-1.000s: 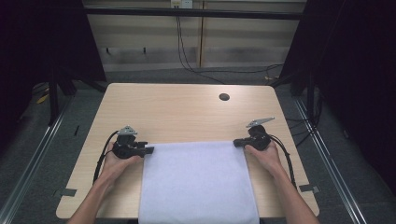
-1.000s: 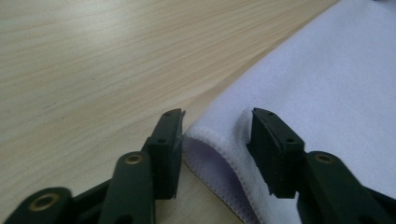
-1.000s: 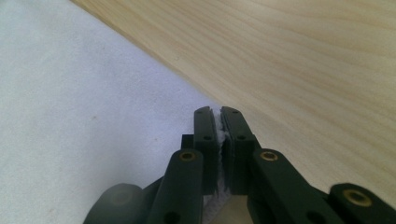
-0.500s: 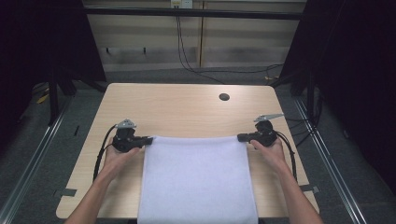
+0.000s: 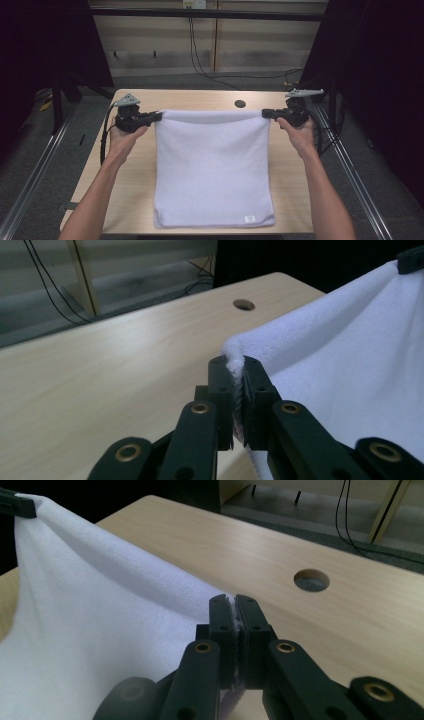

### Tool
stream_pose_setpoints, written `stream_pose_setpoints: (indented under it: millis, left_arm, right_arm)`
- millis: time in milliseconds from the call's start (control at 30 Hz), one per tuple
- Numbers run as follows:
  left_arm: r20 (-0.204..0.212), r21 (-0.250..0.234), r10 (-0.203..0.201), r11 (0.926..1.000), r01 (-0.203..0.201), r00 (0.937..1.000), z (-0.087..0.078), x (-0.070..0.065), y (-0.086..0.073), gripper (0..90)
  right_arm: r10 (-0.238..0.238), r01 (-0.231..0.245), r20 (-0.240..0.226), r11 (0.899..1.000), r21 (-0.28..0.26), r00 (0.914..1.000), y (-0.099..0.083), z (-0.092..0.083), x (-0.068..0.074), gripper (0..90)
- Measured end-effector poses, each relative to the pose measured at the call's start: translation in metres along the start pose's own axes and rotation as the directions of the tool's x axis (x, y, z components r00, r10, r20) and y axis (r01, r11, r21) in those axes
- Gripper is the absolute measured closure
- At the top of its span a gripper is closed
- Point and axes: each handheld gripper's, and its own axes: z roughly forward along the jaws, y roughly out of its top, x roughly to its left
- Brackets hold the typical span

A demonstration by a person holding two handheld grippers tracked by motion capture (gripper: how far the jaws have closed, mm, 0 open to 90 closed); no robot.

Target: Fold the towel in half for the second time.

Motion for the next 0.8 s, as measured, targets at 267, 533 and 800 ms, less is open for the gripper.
stream_pose_setpoints:
  millis: [267, 533, 800]
  left_arm:
    - [0.003, -0.019, 0.042, 0.9989, -0.042, 0.9991, -0.01, -0.006, 0.004, 85.8]
    - [0.048, -0.035, 0.04, 0.9987, -0.038, 0.9981, -0.035, -0.027, -0.028, 86.0]
    - [0.07, -0.015, 0.059, 0.9982, -0.059, 0.9958, -0.048, -0.047, -0.058, 85.8]
  right_arm:
    - [-0.02, 0.02, -0.016, 0.999, -0.045, 0.9997, 0.007, -0.011, 0.004, 87.9]
    - [-0.065, 0.063, -0.06, 0.997, -0.035, 0.9961, -0.023, -0.031, 0.022, 87.9]
    - [-0.084, 0.084, -0.1, 0.996, -0.008, 0.9915, -0.052, -0.044, 0.037, 87.8]
